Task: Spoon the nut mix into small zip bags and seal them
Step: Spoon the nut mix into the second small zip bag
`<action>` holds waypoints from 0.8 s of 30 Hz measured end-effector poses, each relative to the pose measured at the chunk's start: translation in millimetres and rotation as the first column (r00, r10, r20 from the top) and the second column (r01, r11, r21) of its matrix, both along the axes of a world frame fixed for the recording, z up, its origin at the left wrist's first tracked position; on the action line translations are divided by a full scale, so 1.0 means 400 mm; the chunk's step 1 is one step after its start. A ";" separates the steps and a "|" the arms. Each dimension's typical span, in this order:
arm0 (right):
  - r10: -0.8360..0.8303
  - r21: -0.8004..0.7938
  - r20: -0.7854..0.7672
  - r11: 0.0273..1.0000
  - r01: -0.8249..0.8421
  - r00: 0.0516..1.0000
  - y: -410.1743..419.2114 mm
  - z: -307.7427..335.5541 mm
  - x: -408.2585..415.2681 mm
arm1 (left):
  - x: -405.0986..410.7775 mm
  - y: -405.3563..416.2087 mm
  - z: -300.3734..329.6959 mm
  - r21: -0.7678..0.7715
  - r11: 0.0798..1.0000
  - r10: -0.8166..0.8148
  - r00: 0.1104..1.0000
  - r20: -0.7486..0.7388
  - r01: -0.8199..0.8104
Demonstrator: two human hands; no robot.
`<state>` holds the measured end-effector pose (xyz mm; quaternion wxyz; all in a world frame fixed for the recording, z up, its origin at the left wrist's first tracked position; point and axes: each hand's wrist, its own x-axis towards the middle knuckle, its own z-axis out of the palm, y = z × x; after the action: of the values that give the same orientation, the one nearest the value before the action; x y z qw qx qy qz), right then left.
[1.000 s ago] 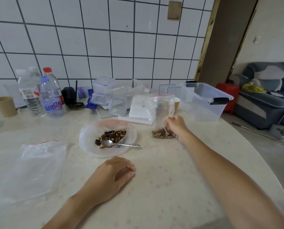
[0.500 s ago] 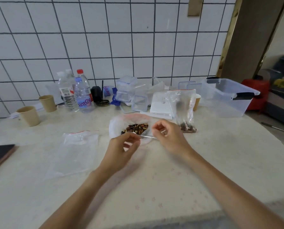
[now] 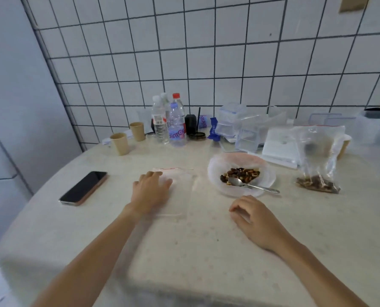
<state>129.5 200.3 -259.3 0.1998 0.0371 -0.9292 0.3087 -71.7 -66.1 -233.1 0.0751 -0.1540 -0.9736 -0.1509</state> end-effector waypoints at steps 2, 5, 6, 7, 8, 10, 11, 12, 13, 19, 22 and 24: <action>0.016 -0.010 -0.001 1.000 -0.016 1.000 0.001 -0.006 -0.004 | -0.005 -0.006 -0.019 -0.078 0.997 0.006 0.999 -0.041 -0.010; 0.012 -0.033 0.000 0.999 -0.012 1.000 -0.001 -0.007 -0.013 | -0.014 -0.026 -0.025 0.023 1.000 0.016 0.993 -0.120 -0.014; 0.009 -0.050 0.002 0.999 -0.009 1.000 0.000 -0.009 -0.014 | -0.016 -0.030 -0.026 0.056 0.998 0.020 0.990 -0.139 -0.013; 0.007 -0.065 0.008 0.998 -0.006 1.000 0.000 -0.010 -0.014 | -0.016 -0.033 -0.026 0.079 0.997 0.023 0.988 -0.151 -0.011; 0.005 -0.079 0.010 0.997 -0.005 1.000 0.000 -0.010 -0.014 | -0.017 -0.035 -0.027 0.095 0.995 0.024 0.987 -0.157 -0.009; 0.001 -0.121 0.022 0.993 0.002 1.000 -0.001 -0.009 -0.013 | -0.016 -0.039 -0.026 0.132 0.991 0.019 0.985 -0.169 0.004; -0.004 -0.142 0.033 0.990 0.008 0.999 -0.003 -0.008 -0.012 | -0.014 -0.041 -0.023 0.173 0.985 0.018 0.983 -0.181 0.014; -0.008 -0.156 0.040 0.988 0.014 0.999 -0.005 -0.006 -0.010 | -0.010 -0.043 -0.020 0.235 0.972 0.024 0.978 -0.207 0.026; -0.011 -0.163 0.045 0.986 0.019 0.999 -0.007 -0.004 -0.009 | -0.002 -0.046 -0.013 0.310 0.950 0.036 0.971 -0.238 0.041; -0.044 -0.167 0.071 0.984 0.055 0.996 -0.025 0.023 0.004 | 0.088 -0.009 0.075 0.540 0.811 -0.001 0.924 -0.381 0.224; -0.077 -0.405 0.023 0.911 0.080 0.997 -0.053 0.061 0.009 | 0.157 0.035 0.114 0.533 0.755 -0.080 0.860 -0.503 0.382; -0.108 -0.656 -0.012 0.751 0.073 0.994 -0.074 0.118 0.011 | 0.200 0.071 0.126 0.508 0.723 -0.137 0.818 -0.559 0.468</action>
<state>133.7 170.7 -212.0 0.2375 -0.0726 -0.7582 0.6029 8.4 -37.7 -182.8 0.3361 -0.3151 -0.7756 -0.4316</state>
